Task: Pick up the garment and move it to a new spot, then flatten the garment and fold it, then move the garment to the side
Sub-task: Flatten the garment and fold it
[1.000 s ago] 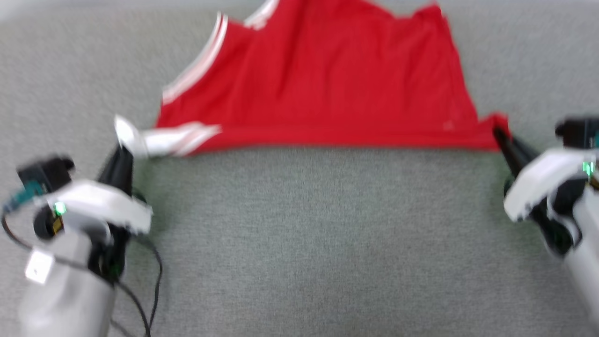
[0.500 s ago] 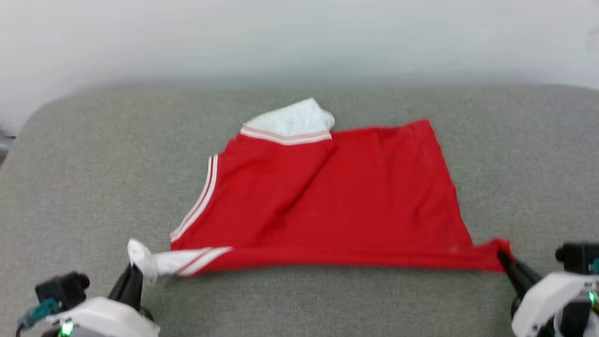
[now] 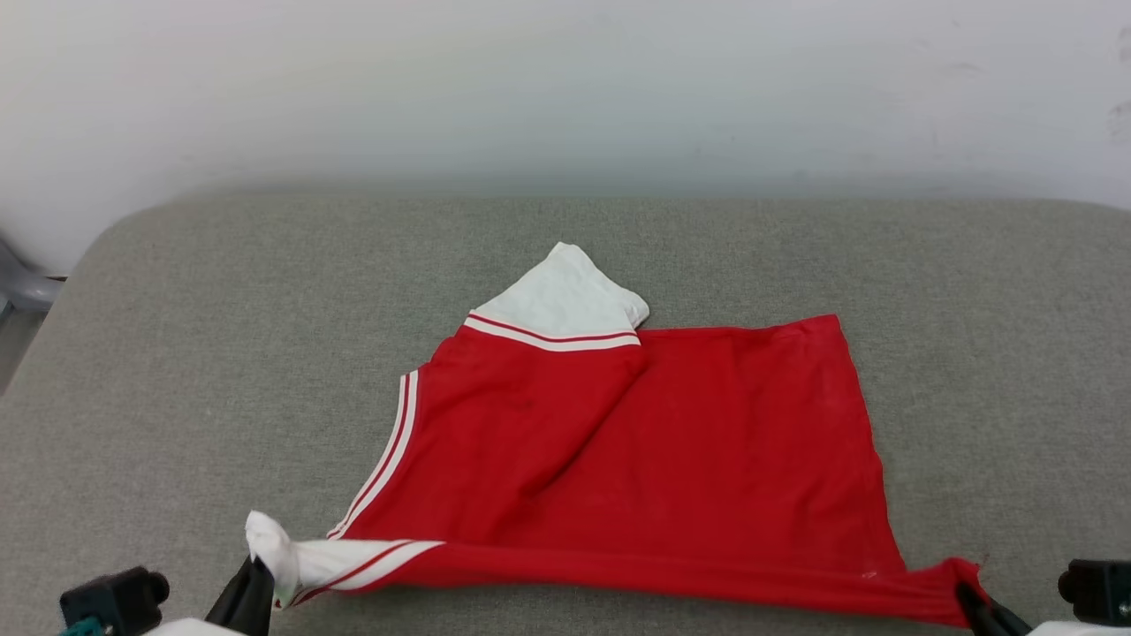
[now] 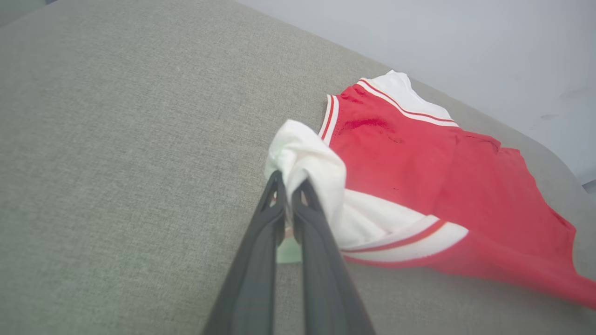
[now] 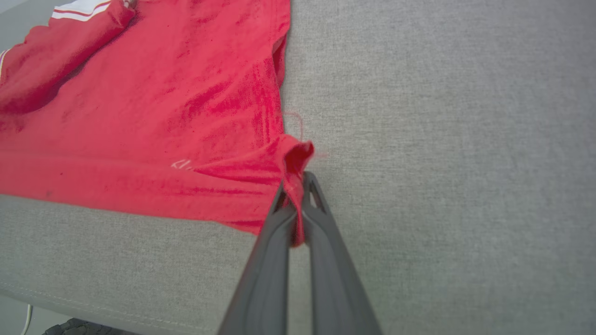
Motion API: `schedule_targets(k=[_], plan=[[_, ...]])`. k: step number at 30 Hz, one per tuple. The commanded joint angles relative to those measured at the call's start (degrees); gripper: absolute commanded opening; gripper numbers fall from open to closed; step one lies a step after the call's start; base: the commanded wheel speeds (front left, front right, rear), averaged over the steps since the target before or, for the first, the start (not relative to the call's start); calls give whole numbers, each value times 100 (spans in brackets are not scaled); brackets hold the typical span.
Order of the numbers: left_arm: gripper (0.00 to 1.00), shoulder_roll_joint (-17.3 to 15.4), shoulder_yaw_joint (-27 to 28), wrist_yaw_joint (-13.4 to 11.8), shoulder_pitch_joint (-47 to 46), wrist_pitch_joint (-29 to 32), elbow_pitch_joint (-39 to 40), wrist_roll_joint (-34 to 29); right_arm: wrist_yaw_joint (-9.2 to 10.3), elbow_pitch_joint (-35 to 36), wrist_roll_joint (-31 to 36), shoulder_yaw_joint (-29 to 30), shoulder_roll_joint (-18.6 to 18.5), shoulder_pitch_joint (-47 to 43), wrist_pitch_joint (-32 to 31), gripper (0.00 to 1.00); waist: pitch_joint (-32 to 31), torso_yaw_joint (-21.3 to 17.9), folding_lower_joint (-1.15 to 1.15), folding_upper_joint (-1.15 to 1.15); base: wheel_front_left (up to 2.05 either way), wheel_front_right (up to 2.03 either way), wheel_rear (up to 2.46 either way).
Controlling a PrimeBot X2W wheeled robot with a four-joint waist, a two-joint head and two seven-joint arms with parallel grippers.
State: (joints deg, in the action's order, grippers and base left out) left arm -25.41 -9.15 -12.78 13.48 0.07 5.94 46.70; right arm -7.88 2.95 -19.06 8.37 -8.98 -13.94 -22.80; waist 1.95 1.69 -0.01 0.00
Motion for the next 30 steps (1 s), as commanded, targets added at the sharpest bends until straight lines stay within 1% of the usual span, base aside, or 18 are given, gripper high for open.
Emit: schedule_targets(k=[1, 2, 5, 8, 12, 17, 24, 28, 30], plan=[[0, -95, 14, -6, -314, 17, 8, -63, 67, 131, 77, 83, 12, 139, -96, 0, 99, -27, 1, 0, 0, 0, 0], [0, -95, 14, -6, -314, 17, 8, -63, 67, 131, 77, 83, 12, 139, -96, 0, 99, -27, 1, 0, 0, 0, 0], [0, -69, -112, 48, -722, 51, -111, -169, 52, 183, 196, -40, -46, 443, -218, 0, 269, -85, 1, 0, 0, 0, 0], [0, -25, -230, 181, -1250, 58, -261, -239, 47, 101, 269, -199, -160, 871, -270, 0, 521, -125, 1, 0, 0, 0, 0], [0, 54, -408, 368, -1862, 52, -610, -332, 45, -153, 274, -492, -327, 1480, -254, 0, 876, -164, 1, 0, 0, 0, 0], [0, 205, -600, 589, -2392, 86, -1209, -313, 45, -632, 207, -867, -502, 2138, -129, 0, 1276, -191, 1, 0, 0, 0, 0], [0, 360, -761, 778, -2606, 169, -1848, -200, 44, -1440, 69, -1388, -653, 2575, 42, 0, 1467, -150, 1, 0, 0, 0, 0], [0, 417, -803, 837, -2538, 236, -2062, -94, 45, -1872, -39, -1504, -698, 2661, 168, 0, 1469, -109, 1, 0, 0, 0, 0], [0, 448, -852, 912, -2545, 248, -2195, -71, 45, -2074, -84, -1532, -715, 2662, 243, 0, 1437, -82, 1, 0, 0, 0, 0]])
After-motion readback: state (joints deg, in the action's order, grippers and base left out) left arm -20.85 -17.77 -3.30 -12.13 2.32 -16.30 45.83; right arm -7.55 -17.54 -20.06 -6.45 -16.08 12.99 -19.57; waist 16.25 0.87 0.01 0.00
